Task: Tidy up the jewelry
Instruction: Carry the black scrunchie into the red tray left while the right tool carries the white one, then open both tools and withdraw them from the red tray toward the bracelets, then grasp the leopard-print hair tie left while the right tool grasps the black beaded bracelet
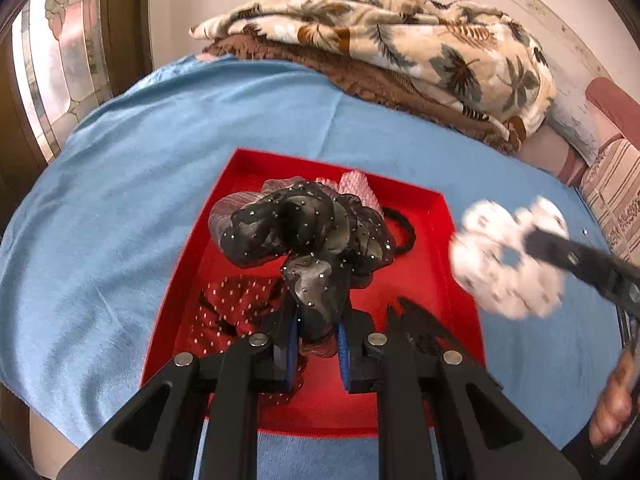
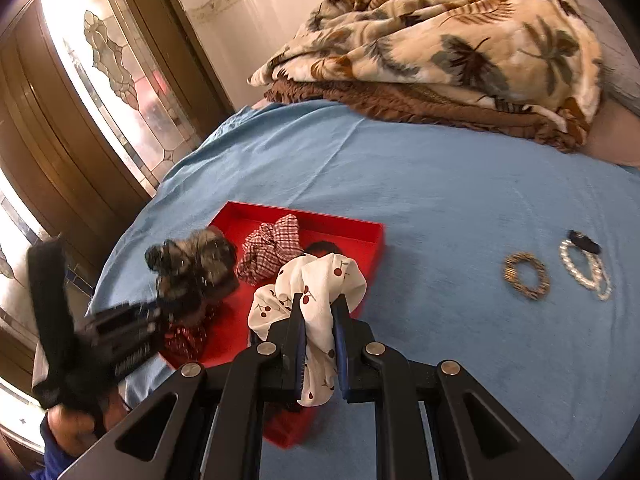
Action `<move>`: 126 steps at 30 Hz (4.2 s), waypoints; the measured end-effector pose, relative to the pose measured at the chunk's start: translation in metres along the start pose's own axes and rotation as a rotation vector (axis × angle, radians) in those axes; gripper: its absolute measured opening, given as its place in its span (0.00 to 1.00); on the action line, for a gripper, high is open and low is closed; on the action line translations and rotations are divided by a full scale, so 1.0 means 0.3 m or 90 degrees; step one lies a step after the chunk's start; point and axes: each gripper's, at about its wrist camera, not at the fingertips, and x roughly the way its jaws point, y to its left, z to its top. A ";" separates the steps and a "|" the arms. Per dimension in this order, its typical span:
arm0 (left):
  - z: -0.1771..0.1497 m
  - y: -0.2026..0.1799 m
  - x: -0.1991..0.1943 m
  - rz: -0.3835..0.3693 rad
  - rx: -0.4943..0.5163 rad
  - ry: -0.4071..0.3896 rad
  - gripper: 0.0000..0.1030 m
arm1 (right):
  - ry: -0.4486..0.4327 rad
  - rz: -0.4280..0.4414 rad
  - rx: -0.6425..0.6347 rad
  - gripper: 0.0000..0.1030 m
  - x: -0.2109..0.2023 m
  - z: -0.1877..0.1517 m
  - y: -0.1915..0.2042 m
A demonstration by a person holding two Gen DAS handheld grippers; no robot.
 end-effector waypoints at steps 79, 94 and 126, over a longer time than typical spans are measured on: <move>-0.041 -0.118 0.032 0.188 0.073 -0.064 0.61 | -0.001 -0.147 0.025 0.66 -0.138 -0.225 -0.290; -0.089 -0.277 -0.143 0.135 0.111 -0.158 0.61 | -0.023 -0.251 0.160 0.67 -0.344 -0.333 -0.741; 0.161 -0.943 0.519 -0.028 0.117 0.057 0.64 | -0.088 -0.103 0.088 0.57 -0.075 -0.002 -1.044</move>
